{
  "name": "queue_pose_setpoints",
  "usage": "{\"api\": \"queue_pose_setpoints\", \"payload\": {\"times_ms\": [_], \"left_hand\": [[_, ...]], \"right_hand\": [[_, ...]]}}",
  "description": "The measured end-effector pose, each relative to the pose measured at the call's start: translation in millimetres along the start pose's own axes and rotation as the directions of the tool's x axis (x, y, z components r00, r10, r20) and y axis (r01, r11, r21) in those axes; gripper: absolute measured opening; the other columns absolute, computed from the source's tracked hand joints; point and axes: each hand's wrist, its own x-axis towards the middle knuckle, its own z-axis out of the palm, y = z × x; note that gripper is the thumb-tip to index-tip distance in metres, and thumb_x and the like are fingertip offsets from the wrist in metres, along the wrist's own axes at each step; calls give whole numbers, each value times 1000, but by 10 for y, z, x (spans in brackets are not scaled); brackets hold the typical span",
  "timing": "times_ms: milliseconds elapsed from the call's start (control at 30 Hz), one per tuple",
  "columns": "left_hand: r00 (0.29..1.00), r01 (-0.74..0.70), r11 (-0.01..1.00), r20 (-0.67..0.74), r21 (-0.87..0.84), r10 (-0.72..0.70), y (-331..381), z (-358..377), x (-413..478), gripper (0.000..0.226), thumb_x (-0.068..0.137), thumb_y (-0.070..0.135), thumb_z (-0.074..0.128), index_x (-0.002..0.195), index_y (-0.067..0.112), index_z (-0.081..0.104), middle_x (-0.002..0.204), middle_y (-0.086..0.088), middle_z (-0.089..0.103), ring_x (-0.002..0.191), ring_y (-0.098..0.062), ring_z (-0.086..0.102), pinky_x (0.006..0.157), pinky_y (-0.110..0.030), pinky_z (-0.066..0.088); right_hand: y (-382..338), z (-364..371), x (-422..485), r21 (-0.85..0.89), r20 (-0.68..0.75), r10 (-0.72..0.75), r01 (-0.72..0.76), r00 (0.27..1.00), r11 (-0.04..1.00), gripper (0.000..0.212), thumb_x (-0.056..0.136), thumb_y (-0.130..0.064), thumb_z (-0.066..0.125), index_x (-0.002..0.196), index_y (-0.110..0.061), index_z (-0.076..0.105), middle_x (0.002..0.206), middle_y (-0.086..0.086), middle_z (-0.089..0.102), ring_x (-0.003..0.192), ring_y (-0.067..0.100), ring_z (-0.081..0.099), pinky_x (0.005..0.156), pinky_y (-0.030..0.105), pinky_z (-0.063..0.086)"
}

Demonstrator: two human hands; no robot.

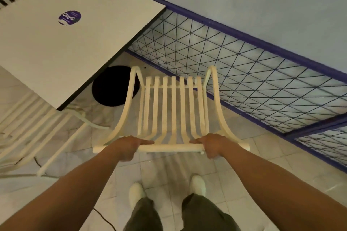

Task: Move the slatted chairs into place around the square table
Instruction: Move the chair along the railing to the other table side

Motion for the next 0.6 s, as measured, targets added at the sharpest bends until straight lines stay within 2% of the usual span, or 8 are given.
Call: {"api": "queue_pose_setpoints", "payload": {"times_ms": [100,267,433,600], "left_hand": [[1000,25,999,-12,-38,-25,146,69,-24,83,96,0,52,147,60,28,123,-1,59,86,-14,55,74,-25,41],[999,19,997,-30,-78,-22,325,147,-16,84,95,1,53,150,58,26,126,-2,60,102,-22,63,77,-27,44],[998,22,992,-55,-124,-29,473,219,18,87,93,1,58,152,55,24,131,-2,59,108,-23,62,90,-34,51],[997,36,983,-60,-180,-48,669,250,74,83,94,3,57,154,50,24,130,-5,57,108,-25,61,93,-37,52]], "right_hand": [[146,-60,-4,-62,4,-33,33,999,997,82,88,-7,60,150,-48,28,128,5,59,102,26,64,87,39,55],[329,-157,-7,-107,3,-39,39,999,993,86,86,-4,61,149,-52,28,128,3,58,105,24,64,90,37,53],[446,-314,-39,-145,28,-54,58,998,988,80,91,-4,58,149,-50,28,130,1,58,108,22,62,83,28,47],[602,-510,73,-206,44,-36,45,998,977,85,88,-1,59,147,-54,31,131,-2,58,104,19,61,83,28,49]]}}
